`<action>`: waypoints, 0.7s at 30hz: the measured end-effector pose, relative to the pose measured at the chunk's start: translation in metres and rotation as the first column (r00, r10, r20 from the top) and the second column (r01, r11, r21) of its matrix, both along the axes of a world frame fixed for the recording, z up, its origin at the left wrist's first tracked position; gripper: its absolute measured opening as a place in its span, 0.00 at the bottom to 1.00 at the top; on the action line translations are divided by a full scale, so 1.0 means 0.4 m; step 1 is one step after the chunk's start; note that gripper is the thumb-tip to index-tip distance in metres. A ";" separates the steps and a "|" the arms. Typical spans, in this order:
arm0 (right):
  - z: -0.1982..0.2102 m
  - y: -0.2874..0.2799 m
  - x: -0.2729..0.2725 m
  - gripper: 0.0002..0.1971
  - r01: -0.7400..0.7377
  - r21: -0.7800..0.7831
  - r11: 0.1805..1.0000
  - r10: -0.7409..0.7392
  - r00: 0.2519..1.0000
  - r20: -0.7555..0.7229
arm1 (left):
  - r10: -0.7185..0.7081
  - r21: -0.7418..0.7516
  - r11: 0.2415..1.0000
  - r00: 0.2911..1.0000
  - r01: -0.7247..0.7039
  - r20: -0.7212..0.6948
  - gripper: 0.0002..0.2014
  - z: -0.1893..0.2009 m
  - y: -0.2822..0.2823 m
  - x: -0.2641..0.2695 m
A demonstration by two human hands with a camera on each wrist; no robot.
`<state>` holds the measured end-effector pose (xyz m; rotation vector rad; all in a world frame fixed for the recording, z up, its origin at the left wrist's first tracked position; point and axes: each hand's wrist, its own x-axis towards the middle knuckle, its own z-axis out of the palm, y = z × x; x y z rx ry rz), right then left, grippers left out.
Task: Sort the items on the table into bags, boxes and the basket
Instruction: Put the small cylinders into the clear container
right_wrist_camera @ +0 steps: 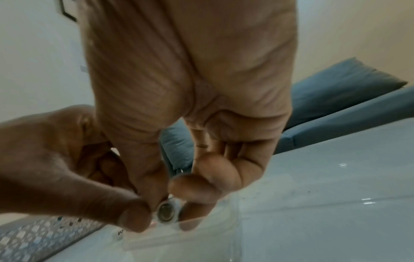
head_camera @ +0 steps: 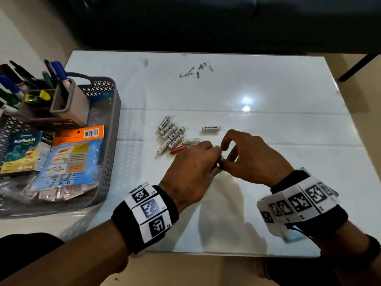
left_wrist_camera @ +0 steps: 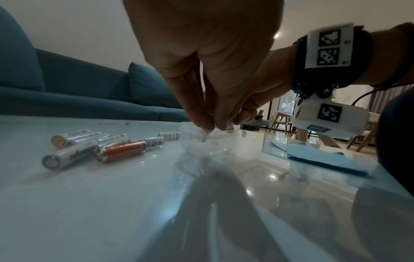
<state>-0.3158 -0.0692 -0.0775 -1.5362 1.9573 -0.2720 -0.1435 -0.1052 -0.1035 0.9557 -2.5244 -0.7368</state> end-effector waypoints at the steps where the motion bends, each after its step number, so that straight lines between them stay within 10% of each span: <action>1: -0.007 0.000 0.004 0.12 0.009 -0.013 1.000 -0.009 0.999 -0.032 | 0.002 -0.002 1.000 1.000 -0.001 0.010 0.08 -0.002 0.000 0.000; 10: -0.035 -0.006 0.024 0.11 0.035 -0.035 0.999 -0.041 0.982 -0.187 | -0.082 0.050 0.996 0.962 0.071 0.262 0.11 0.018 -0.024 -0.002; 21: 0.006 -0.002 0.014 0.09 0.075 0.017 0.997 -0.073 0.992 -0.106 | 0.046 -0.143 0.990 0.972 -0.013 0.229 0.11 0.033 0.005 0.003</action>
